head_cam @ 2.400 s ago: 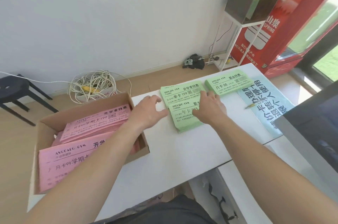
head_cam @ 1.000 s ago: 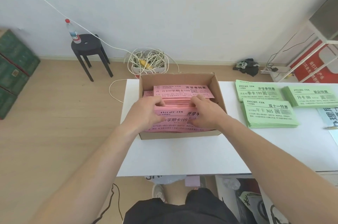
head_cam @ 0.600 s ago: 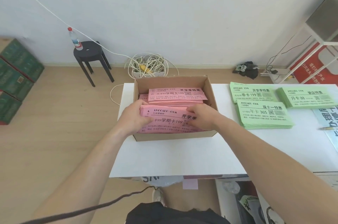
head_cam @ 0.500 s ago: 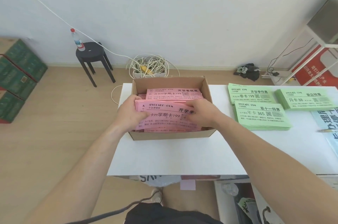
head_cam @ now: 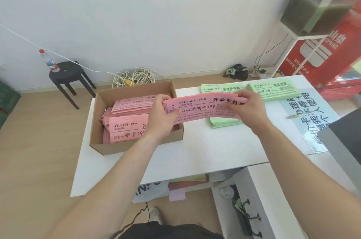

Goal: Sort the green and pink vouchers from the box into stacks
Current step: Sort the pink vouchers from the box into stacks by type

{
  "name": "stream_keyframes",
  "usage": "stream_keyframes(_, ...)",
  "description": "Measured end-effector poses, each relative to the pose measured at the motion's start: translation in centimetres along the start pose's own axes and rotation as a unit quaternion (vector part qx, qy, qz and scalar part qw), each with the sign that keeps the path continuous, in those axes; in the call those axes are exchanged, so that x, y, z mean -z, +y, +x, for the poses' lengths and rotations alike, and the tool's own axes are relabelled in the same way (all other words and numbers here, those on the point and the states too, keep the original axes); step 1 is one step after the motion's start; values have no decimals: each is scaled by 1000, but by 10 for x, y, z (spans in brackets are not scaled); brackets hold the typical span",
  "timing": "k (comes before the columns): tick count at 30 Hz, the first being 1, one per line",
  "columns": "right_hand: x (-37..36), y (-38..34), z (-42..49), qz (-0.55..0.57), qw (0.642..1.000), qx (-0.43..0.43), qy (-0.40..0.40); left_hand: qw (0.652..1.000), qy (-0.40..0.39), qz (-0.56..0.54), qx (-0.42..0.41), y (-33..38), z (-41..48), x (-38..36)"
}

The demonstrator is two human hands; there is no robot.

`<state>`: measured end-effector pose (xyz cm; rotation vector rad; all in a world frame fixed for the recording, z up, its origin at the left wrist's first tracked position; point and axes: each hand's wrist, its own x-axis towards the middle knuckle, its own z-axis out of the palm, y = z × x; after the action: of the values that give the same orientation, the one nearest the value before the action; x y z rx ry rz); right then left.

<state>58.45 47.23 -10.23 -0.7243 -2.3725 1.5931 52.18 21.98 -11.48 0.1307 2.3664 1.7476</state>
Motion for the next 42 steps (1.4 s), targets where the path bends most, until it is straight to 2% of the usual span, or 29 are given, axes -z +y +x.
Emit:
stream_keyframes(4,39,72,-17,59,994,-66,63,998,-35,44,-9,-15,-22,-74)
stream_keyframes(7,52,123,-24,83,988,-99,90,998,-50,45,18,-39,-38,-119)
stream_keyframes(13,45,178,-25,117,985,-93,81,994,-33,25,98,-81,-43,-154)
stream_keyframes(17,42,191,-22,166,981,-84,57,995,-16,25,99,-85,-38,-158)
stream_keyframes(22,33,201,-23,171,982,-77,20,995,-14,16,93,-89,-39,-169)
stream_keyframes(35,17,212,-28,67,994,-41,78,996,28,-16,88,-103,-38,-179)
stream_keyframes(42,25,203,-23,59,996,-60,22,991,-58,23,119,-103,-27,-164)
